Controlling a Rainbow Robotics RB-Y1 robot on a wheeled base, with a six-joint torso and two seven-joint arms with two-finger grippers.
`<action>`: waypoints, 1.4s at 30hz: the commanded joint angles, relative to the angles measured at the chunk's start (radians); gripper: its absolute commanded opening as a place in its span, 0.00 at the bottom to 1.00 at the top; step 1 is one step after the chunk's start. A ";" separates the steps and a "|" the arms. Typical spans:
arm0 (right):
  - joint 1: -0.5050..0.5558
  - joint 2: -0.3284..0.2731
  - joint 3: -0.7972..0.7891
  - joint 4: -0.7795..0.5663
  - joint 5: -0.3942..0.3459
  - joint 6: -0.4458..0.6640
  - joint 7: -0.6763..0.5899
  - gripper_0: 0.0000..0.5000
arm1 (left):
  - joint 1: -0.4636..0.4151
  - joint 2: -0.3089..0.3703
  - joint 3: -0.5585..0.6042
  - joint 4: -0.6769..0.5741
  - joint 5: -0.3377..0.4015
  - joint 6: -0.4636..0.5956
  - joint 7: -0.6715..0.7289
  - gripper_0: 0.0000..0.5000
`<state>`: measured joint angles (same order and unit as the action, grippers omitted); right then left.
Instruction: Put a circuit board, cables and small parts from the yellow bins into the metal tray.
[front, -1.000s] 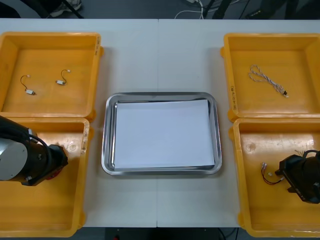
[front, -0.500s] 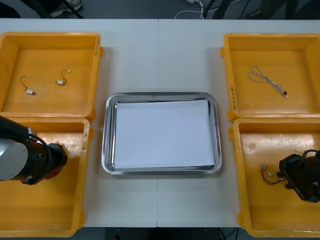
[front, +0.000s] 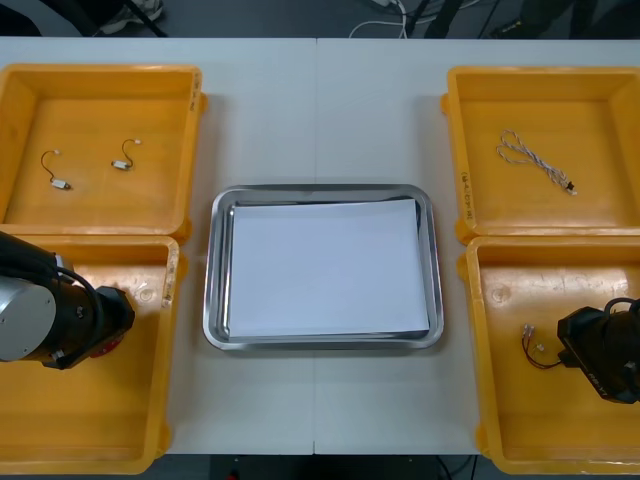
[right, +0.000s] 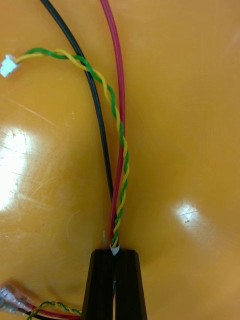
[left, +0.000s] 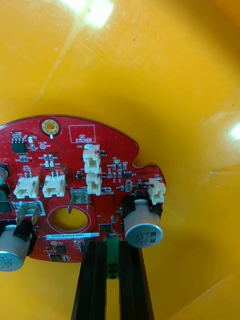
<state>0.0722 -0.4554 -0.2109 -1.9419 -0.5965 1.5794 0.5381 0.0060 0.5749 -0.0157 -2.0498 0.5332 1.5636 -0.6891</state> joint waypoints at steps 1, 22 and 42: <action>-0.034 0.000 -0.004 0.001 0.006 0.005 0.020 0.00 | 0.022 -0.003 0.006 -0.016 0.001 0.009 -0.084 0.00; -0.166 -0.069 -0.117 -0.011 -0.012 0.229 0.074 0.00 | -0.032 0.028 0.194 -0.176 0.082 0.328 -0.179 0.00; -0.219 -0.287 -0.177 -0.106 -0.213 0.340 0.132 0.00 | -0.201 0.128 0.237 -0.239 0.275 0.356 -0.242 0.00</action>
<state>-0.1254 -0.6577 -0.3497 -2.0146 -0.7741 1.9115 0.6359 -0.1499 0.6401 0.1942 -2.2521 0.7695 1.9109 -0.8473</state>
